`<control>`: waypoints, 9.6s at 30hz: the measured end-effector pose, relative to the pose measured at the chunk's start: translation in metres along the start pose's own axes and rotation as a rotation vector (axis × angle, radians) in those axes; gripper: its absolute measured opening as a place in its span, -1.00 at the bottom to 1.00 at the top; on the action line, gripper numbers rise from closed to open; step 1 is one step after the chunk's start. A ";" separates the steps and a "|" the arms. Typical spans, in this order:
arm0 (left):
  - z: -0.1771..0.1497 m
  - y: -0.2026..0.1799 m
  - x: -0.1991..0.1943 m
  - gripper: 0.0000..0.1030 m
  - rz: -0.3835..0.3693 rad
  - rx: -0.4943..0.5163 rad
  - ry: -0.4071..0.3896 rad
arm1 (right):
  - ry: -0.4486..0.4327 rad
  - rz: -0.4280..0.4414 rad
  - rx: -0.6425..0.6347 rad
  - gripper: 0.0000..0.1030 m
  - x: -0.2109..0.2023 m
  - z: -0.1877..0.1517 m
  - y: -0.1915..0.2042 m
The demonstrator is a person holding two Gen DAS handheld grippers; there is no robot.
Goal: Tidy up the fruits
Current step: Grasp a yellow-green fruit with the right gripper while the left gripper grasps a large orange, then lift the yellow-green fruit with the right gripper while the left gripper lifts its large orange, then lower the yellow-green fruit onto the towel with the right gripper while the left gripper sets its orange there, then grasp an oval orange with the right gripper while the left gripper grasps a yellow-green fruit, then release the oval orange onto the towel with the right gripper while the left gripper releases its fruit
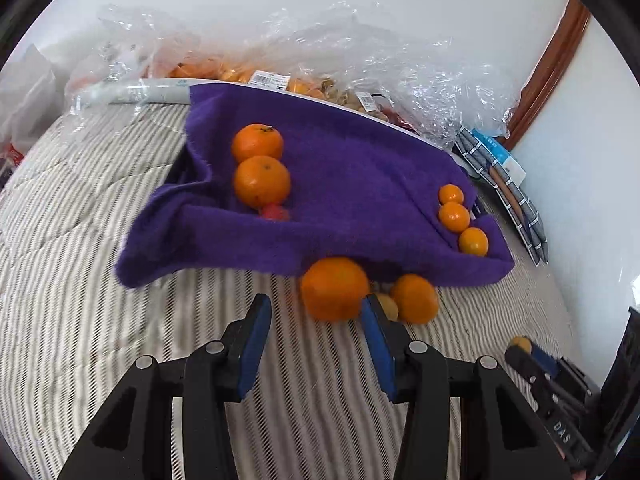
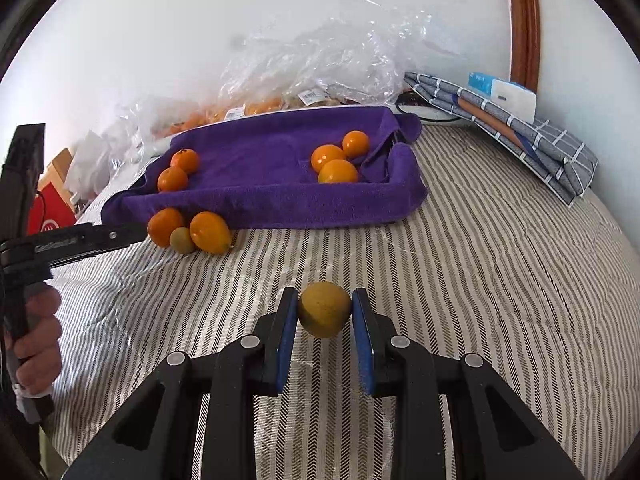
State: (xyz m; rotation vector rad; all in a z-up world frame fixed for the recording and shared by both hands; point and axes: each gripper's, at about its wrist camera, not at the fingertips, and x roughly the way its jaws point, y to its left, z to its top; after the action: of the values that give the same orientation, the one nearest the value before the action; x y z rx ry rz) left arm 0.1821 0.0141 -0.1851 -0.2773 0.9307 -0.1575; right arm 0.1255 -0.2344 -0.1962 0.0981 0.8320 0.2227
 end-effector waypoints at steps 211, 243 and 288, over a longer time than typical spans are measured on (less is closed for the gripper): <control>0.000 0.060 -0.053 -0.07 0.111 0.020 -0.237 | 0.044 0.126 -0.074 -0.27 0.039 0.048 0.081; -0.008 0.029 -0.024 -0.07 0.048 0.193 -0.080 | 0.057 -0.024 -0.040 -0.37 0.033 0.028 0.020; -0.010 -0.029 -0.007 -0.51 -0.094 0.180 -0.076 | -0.014 0.047 -0.013 -0.37 0.009 0.019 -0.010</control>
State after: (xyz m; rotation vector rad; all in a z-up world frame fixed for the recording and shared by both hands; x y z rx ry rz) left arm 0.1694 -0.0135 -0.1772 -0.1596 0.8227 -0.3136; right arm 0.1476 -0.2418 -0.1916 0.1071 0.8144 0.2710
